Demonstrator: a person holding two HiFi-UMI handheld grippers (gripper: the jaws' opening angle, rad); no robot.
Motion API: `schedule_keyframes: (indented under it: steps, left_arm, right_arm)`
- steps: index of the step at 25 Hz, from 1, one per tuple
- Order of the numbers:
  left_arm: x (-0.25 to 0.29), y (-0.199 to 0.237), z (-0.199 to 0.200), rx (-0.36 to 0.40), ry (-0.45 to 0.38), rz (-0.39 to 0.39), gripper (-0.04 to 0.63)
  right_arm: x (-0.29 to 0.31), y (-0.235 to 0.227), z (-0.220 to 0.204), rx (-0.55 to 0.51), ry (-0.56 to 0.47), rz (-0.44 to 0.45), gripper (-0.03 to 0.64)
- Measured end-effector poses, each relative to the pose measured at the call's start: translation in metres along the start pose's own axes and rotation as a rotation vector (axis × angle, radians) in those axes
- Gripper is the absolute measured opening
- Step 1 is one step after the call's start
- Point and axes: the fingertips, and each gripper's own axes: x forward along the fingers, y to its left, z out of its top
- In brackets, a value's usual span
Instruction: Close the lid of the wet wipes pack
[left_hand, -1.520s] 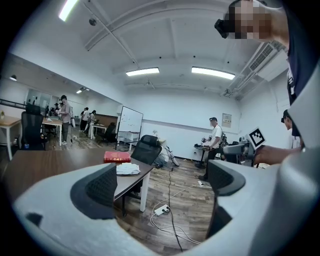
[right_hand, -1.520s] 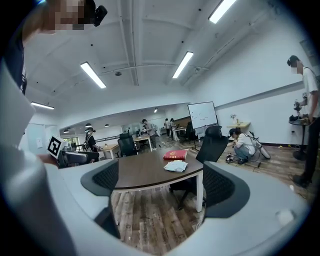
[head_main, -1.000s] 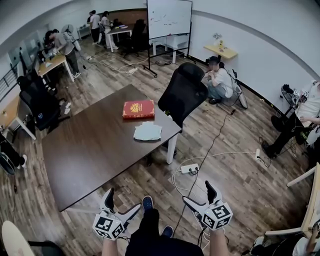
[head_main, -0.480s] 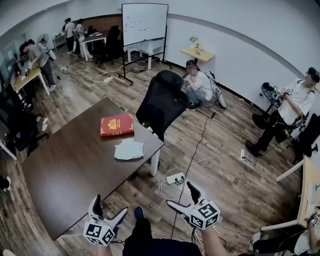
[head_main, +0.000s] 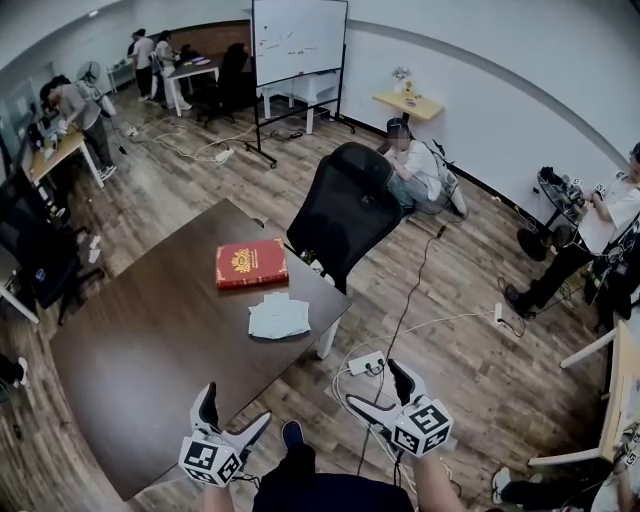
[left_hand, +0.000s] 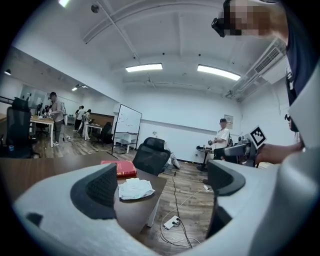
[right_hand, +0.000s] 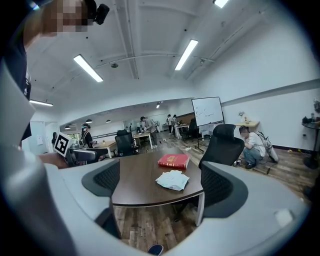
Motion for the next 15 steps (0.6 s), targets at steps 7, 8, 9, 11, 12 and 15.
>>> schedule_keyframes:
  steps: [7, 8, 9, 11, 12, 15]
  left_arm:
    - [0.030, 0.050, 0.025, 0.020, -0.004, -0.042, 0.560]
    - [0.033, 0.054, 0.028, 0.027, -0.002, -0.050, 0.560]
    - [0.035, 0.059, 0.031, 0.032, -0.002, -0.056, 0.558]
    - [0.040, 0.068, 0.035, 0.037, 0.002, -0.067, 0.557]
    - [0.043, 0.071, 0.035, 0.038, 0.007, -0.072, 0.555]
    - [0.056, 0.076, 0.033, 0.039, 0.032, -0.093, 0.552]
  right_arm:
    - [0.055, -0.001, 0.024, 0.006, -0.021, -0.018, 0.517]
    - [0.061, 0.000, 0.028, 0.007, -0.028, -0.020, 0.515]
    - [0.067, 0.000, 0.031, 0.008, -0.032, -0.020, 0.515]
    - [0.078, 0.002, 0.034, 0.015, -0.036, -0.016, 0.515]
    - [0.082, 0.002, 0.035, 0.021, -0.037, -0.015, 0.515]
    - [0.092, -0.001, 0.040, 0.031, -0.042, -0.012, 0.515]
